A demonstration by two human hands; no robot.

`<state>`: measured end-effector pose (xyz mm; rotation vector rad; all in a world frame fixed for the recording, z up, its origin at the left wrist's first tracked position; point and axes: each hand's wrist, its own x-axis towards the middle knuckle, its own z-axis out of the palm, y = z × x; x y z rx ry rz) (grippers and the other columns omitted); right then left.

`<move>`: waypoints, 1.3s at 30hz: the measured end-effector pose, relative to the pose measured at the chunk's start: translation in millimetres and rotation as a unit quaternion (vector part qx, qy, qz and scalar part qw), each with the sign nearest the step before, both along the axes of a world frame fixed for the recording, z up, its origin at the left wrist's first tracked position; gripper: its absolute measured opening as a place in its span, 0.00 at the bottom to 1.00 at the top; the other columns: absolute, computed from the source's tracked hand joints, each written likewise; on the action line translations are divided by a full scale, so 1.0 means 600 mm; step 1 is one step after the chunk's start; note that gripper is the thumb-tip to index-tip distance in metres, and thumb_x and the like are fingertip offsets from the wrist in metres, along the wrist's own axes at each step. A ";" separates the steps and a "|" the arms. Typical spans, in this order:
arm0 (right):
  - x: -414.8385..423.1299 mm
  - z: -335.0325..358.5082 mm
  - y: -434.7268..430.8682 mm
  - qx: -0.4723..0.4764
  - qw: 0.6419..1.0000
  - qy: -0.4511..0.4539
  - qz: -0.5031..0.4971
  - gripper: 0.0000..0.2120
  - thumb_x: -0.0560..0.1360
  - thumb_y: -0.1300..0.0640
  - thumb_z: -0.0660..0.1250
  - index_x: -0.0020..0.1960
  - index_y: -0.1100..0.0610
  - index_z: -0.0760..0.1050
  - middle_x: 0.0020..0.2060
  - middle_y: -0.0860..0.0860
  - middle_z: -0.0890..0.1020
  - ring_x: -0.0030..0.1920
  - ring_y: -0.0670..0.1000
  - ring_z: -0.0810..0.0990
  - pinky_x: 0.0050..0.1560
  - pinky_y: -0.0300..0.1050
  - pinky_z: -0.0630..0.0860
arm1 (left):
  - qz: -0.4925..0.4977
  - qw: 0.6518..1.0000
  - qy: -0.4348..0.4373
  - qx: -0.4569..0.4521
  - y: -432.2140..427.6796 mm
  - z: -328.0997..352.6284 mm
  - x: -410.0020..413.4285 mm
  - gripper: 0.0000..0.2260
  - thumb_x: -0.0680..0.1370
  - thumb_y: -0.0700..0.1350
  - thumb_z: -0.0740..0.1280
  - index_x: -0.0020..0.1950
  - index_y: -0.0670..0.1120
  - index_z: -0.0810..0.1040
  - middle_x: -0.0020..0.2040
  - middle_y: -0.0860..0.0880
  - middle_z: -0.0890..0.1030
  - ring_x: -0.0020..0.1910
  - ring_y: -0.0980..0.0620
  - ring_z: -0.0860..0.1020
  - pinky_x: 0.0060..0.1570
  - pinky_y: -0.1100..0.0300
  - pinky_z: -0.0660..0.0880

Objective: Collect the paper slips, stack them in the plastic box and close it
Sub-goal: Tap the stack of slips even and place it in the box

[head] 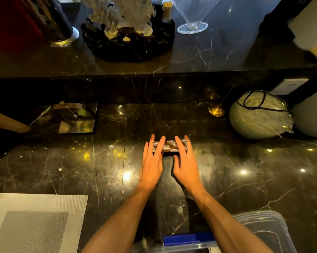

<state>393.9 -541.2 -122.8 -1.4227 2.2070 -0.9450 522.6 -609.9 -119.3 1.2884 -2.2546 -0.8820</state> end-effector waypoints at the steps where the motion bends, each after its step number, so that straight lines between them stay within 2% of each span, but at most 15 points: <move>1: -0.001 -0.002 -0.001 -0.004 1.000 0.004 0.002 0.35 0.77 0.55 0.60 0.78 0.35 0.48 0.79 0.47 0.52 0.74 0.53 0.68 0.59 0.49 0.80 | 0.009 1.000 -0.002 0.004 0.000 -0.002 -0.001 0.33 0.82 0.39 0.58 0.76 0.69 0.47 0.81 0.48 0.52 0.80 0.44 0.49 0.73 0.54 0.49; 5: -0.001 -0.015 -0.004 -0.004 1.000 0.016 -0.006 0.35 0.76 0.53 0.60 0.77 0.34 0.48 0.80 0.46 0.50 0.71 0.54 0.71 0.55 0.51 0.82 | 0.013 1.000 -0.017 -0.013 -0.003 -0.009 -0.005 0.29 0.82 0.43 0.56 0.77 0.65 0.50 0.81 0.49 0.53 0.79 0.44 0.52 0.73 0.56 0.48; 7: -0.001 -0.019 -0.003 -0.018 1.000 0.015 -0.003 0.35 0.76 0.53 0.60 0.78 0.35 0.48 0.80 0.45 0.48 0.69 0.55 0.73 0.54 0.51 0.82 | 0.012 1.000 -0.001 0.000 -0.003 -0.010 -0.004 0.29 0.82 0.41 0.58 0.77 0.64 0.52 0.80 0.49 0.54 0.79 0.44 0.54 0.72 0.55 0.56; 9: -0.002 -0.020 -0.003 -0.023 1.000 0.011 -0.005 0.35 0.77 0.53 0.60 0.78 0.35 0.49 0.80 0.45 0.49 0.72 0.54 0.70 0.57 0.52 0.81 | 0.018 1.000 0.005 -0.001 -0.002 -0.011 -0.004 0.29 0.81 0.40 0.58 0.76 0.63 0.54 0.80 0.49 0.56 0.79 0.44 0.55 0.71 0.53 0.61; 14: 0.002 -0.019 -0.003 -0.029 1.000 0.010 -0.003 0.36 0.76 0.54 0.60 0.78 0.36 0.49 0.79 0.47 0.52 0.75 0.53 0.65 0.66 0.49 0.75 | 0.020 1.000 0.012 -0.016 -0.001 -0.010 -0.006 0.29 0.80 0.38 0.60 0.76 0.60 0.56 0.78 0.46 0.58 0.77 0.45 0.60 0.69 0.53 0.66; 18: 0.003 -0.013 -0.004 -0.020 1.000 0.016 -0.007 0.36 0.75 0.54 0.60 0.78 0.38 0.50 0.79 0.50 0.53 0.75 0.54 0.64 0.68 0.50 0.73 | 0.022 1.000 0.003 -0.015 0.001 -0.012 -0.006 0.31 0.79 0.36 0.60 0.76 0.59 0.55 0.78 0.46 0.58 0.76 0.46 0.60 0.68 0.51 0.69; 20: 0.002 -0.015 -0.003 -0.027 0.999 0.018 -0.002 0.35 0.75 0.55 0.60 0.78 0.39 0.51 0.79 0.50 0.53 0.75 0.53 0.65 0.68 0.48 0.73 | 0.015 1.000 0.005 -0.012 0.001 -0.014 -0.005 0.31 0.79 0.36 0.60 0.76 0.60 0.55 0.79 0.46 0.56 0.76 0.45 0.61 0.67 0.52 0.69; 24: 0.001 -0.018 -0.007 -0.011 1.000 0.014 -0.022 0.34 0.75 0.53 0.60 0.77 0.35 0.51 0.77 0.49 0.58 0.72 0.52 0.69 0.64 0.49 0.77 | 0.029 0.999 -0.025 -0.018 -0.001 -0.018 -0.008 0.28 0.80 0.38 0.60 0.75 0.58 0.57 0.77 0.46 0.58 0.75 0.45 0.63 0.64 0.48 0.74; 29: -0.006 -0.018 -0.009 -0.019 1.000 0.006 -0.024 0.28 0.79 0.50 0.59 0.75 0.32 0.54 0.74 0.44 0.62 0.69 0.47 0.71 0.60 0.43 0.78 | 0.020 0.999 -0.019 -0.022 -0.003 -0.016 -0.004 0.25 0.80 0.39 0.61 0.73 0.59 0.60 0.77 0.46 0.60 0.74 0.46 0.65 0.64 0.50 0.75; 32: -0.009 -0.013 -0.006 -0.011 1.000 -0.013 -0.019 0.26 0.78 0.53 0.60 0.74 0.36 0.60 0.73 0.44 0.65 0.72 0.46 0.68 0.64 0.45 0.76 | 0.028 1.000 -0.003 0.013 -0.002 -0.011 0.003 0.25 0.80 0.38 0.59 0.73 0.59 0.62 0.78 0.49 0.58 0.73 0.47 0.65 0.67 0.51 0.72; 34: -0.013 -0.008 -0.002 -0.018 0.999 -0.027 -0.019 0.26 0.76 0.58 0.62 0.72 0.41 0.65 0.72 0.44 0.68 0.72 0.43 0.67 0.68 0.46 0.73 | 0.030 0.999 0.002 0.026 -0.001 -0.002 0.005 0.25 0.78 0.38 0.58 0.74 0.55 0.64 0.78 0.50 0.58 0.73 0.48 0.66 0.69 0.53 0.69; 37: -0.019 0.003 0.009 -0.037 0.998 -0.047 0.010 0.28 0.71 0.67 0.66 0.69 0.51 0.71 0.67 0.43 0.72 0.69 0.39 0.68 0.71 0.39 0.67 | 0.021 0.999 -0.024 -0.001 0.005 0.021 0.013 0.24 0.76 0.35 0.60 0.71 0.51 0.69 0.72 0.48 0.68 0.67 0.47 0.71 0.67 0.54 0.70; 39: -0.018 0.018 0.029 -0.026 0.998 -0.034 0.042 0.28 0.68 0.69 0.69 0.67 0.55 0.73 0.64 0.45 0.75 0.66 0.46 0.74 0.69 0.35 0.65 | -0.009 0.994 -0.090 -0.060 0.013 0.039 0.028 0.24 0.75 0.36 0.61 0.70 0.49 0.72 0.67 0.46 0.74 0.65 0.45 0.74 0.65 0.54 0.69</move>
